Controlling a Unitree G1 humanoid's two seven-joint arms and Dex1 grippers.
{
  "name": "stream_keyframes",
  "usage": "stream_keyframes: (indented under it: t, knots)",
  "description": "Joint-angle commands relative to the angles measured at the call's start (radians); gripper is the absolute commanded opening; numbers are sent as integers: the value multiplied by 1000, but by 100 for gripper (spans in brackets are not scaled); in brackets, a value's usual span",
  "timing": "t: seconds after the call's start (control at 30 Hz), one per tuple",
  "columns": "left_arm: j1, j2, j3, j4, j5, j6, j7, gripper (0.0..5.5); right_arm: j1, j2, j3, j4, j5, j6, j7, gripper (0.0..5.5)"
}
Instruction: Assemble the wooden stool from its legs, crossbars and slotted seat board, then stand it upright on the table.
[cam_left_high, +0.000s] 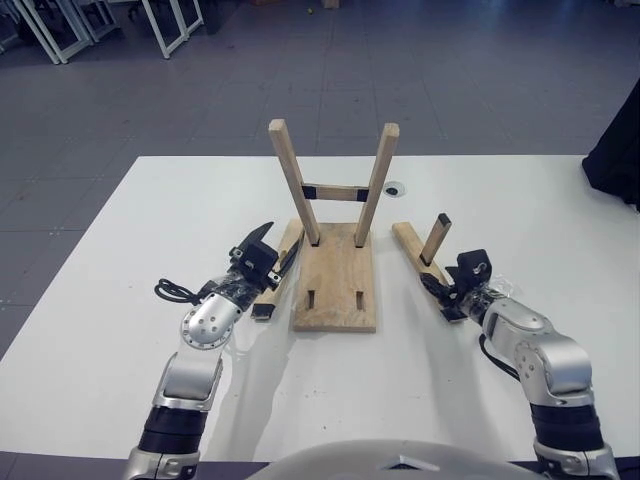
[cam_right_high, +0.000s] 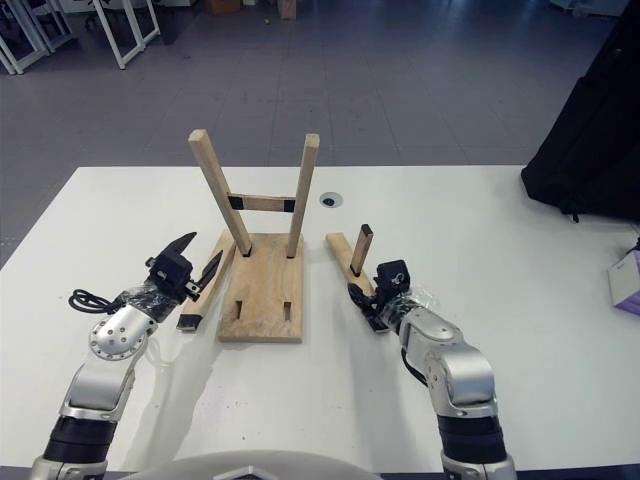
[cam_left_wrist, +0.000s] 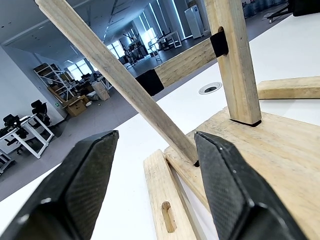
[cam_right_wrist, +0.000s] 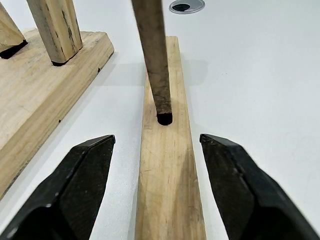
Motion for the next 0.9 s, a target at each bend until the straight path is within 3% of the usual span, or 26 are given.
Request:
stream_keyframes:
  t: [0.03,0.27,0.43,0.67,0.77,0.9]
  knots:
    - [9,-11,-12,-15,18,8,13,279,-38,-41,43,19,-46,55,0,314]
    - [2,-17,-17,-11,26,5,15,279,-53,-38,77,63,-72,96,18,314]
    - [4,-13,-15,-16,26,8,12,279,-35,-48,94,58,-81,142,26,212]
    - [-3,-16,-6,-11,11,10,10,279,-34,-38,82,64,-88,110,25,203]
    - [-12,-31,18,-11,-40,24,5,279,-60,19,-7,63,-24,14,46,203]
    - [-26,-73,60,-32,-237,69,-65,279,-161,155,-275,108,236,-179,130,203]
